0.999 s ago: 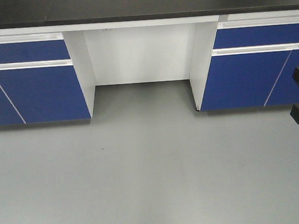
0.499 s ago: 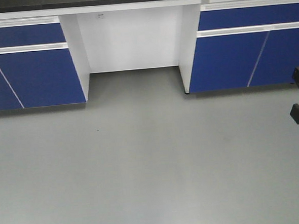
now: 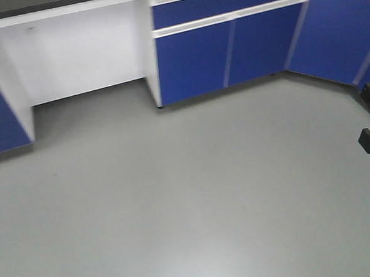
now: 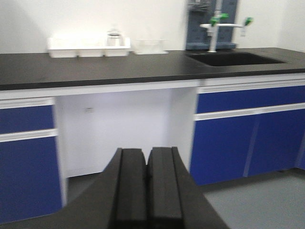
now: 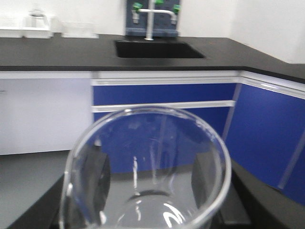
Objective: Grab beaker and place in storage area
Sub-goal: 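Hold the beaker in the right gripper while the base backs away and turns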
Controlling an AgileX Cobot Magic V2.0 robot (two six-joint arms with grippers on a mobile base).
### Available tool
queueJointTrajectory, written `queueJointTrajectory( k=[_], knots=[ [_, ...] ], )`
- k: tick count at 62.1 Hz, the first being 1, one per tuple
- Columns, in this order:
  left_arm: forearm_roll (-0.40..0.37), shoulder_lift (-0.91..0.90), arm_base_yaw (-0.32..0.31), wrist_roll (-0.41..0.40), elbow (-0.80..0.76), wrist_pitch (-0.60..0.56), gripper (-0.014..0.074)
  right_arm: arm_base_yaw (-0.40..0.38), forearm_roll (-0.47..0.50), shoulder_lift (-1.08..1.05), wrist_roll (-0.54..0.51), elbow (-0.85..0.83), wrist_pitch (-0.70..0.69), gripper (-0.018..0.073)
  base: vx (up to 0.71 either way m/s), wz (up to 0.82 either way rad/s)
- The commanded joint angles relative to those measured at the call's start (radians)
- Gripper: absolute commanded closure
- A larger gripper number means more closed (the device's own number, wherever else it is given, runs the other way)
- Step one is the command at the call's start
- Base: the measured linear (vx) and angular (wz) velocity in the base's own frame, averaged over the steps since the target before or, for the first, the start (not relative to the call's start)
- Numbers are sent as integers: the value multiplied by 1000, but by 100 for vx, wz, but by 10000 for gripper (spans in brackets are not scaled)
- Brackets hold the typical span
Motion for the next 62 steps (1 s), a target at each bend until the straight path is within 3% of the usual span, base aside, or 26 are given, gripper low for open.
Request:
queueJointTrajectory(
  k=[1, 62],
  knots=[
    [-6, -19, -6, -7, 22, -84, 605, -2, -4, -4, -2, -30, -65, 567, -6, -71],
    [-6, -19, -6, -7, 22, -84, 605, -2, -4, -4, -2, -30, -66, 567, 8, -84]
  ],
)
